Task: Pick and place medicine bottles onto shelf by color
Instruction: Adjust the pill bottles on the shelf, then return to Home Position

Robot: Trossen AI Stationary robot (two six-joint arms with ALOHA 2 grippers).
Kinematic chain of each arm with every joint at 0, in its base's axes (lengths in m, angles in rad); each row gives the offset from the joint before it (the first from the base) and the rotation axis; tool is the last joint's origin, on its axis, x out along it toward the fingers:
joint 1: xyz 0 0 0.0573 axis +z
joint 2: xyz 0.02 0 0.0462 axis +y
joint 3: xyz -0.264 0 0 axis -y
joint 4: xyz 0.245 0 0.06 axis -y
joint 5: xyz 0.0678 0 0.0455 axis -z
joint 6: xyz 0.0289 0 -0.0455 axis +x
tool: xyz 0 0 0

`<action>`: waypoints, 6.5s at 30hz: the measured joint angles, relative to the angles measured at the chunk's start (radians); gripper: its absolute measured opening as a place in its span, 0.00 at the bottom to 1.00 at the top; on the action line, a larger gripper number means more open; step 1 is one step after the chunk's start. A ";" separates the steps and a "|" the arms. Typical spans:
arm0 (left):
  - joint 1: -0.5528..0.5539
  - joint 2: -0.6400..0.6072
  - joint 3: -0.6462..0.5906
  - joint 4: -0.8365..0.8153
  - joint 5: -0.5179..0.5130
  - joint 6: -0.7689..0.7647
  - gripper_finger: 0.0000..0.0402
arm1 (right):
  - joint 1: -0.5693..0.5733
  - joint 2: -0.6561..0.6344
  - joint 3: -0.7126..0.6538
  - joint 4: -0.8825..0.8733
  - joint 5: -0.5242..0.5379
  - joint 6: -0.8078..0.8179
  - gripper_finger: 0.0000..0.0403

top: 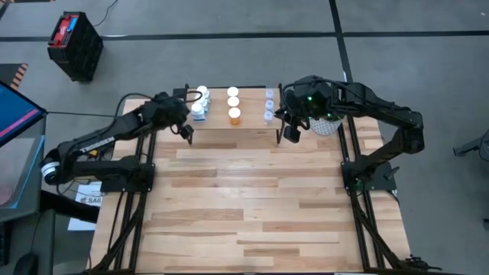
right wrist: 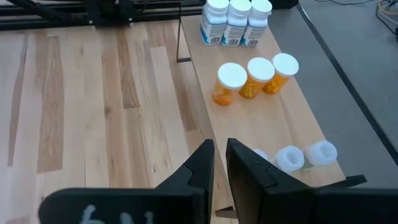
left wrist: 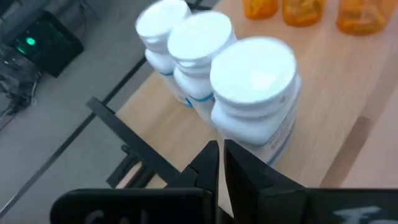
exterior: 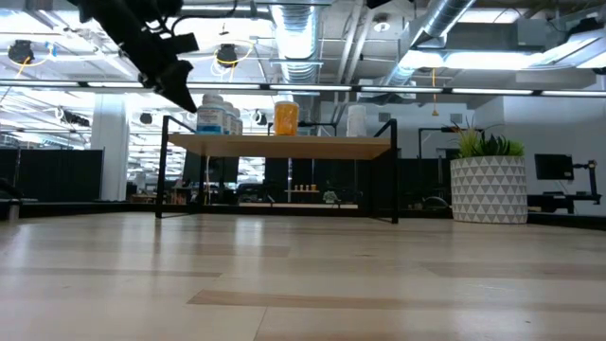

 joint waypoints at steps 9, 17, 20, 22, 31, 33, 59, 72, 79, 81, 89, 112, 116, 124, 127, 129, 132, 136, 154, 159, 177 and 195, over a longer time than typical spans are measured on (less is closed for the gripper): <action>0.000 0.026 0.000 0.043 0.006 0.000 0.03 | 0.000 0.000 0.000 -0.025 0.000 0.000 0.16; -0.001 0.025 0.000 0.049 0.054 -0.004 0.03 | 0.000 0.000 0.000 -0.025 0.000 0.002 0.16; -0.001 0.014 0.000 0.048 0.030 -0.005 0.03 | 0.000 0.000 0.000 -0.026 0.000 0.009 0.16; -0.001 -0.002 0.006 0.041 0.018 -0.003 0.03 | 0.000 0.000 0.001 -0.032 0.000 0.022 0.16; -0.030 -0.138 0.086 -0.075 0.105 -0.023 0.03 | 0.023 0.000 0.001 -0.051 0.000 0.029 0.16; -0.039 -0.178 0.086 -0.097 0.148 -0.036 0.03 | 0.036 0.000 0.001 -0.051 -0.001 0.029 0.16; -0.189 -0.591 -0.395 0.348 0.472 -0.257 0.00 | 0.131 0.000 0.001 -0.050 -0.003 0.055 0.16; -0.401 -0.591 -0.591 0.599 0.281 -0.222 0.00 | 0.130 0.000 0.001 -0.050 -0.003 0.078 0.16; -0.498 -0.592 -0.628 0.635 0.236 -0.159 0.00 | 0.130 0.000 0.001 -0.050 -0.003 0.079 0.16; -0.516 -0.592 -0.650 0.650 0.223 -0.160 0.00 | 0.130 0.000 0.001 -0.050 -0.003 0.079 0.16; -0.555 -0.592 -0.718 0.749 0.193 -0.179 0.00 | 0.130 0.000 0.001 -0.050 -0.003 0.105 0.16; -0.555 -0.591 -0.724 0.651 0.197 -0.204 0.00 | 0.130 0.000 0.001 -0.050 -0.003 0.107 0.16; -0.556 -0.591 -0.724 0.635 0.195 -0.210 0.00 | 0.130 0.000 0.001 -0.050 -0.003 0.105 0.16; -0.583 -0.591 -0.724 0.645 0.182 -0.206 0.00 | 0.130 0.000 0.001 -0.050 -0.003 0.105 0.16; -0.603 -0.591 -0.724 0.644 0.163 -0.217 0.00 | 0.130 0.000 0.001 -0.050 -0.003 0.105 0.16; -0.618 -0.590 -0.724 0.643 0.150 -0.217 0.00 | 0.130 0.000 0.001 -0.050 -0.003 0.105 0.16; -0.637 -0.590 -0.724 0.640 0.149 -0.217 0.00 | 0.130 0.000 0.001 -0.050 -0.003 0.105 0.16; -0.652 -0.592 -0.754 0.650 0.148 -0.209 0.00 | 0.130 0.000 0.001 -0.050 -0.003 0.105 0.16; -0.651 -0.643 -0.775 0.602 0.072 -0.106 0.00 | 0.160 -0.011 0.000 -0.124 -0.005 0.129 0.16; -0.651 -0.734 -0.774 0.553 0.086 -0.119 0.00 | 0.224 -0.023 -0.003 -0.163 -0.006 0.152 0.16; -0.651 -0.819 -0.769 0.512 0.180 -0.182 0.00 | 0.380 -0.559 -0.795 0.297 0.027 0.209 0.16; -0.651 -0.819 -0.768 0.509 0.174 -0.161 0.00 | 0.322 -0.953 -1.569 1.150 0.027 0.077 0.16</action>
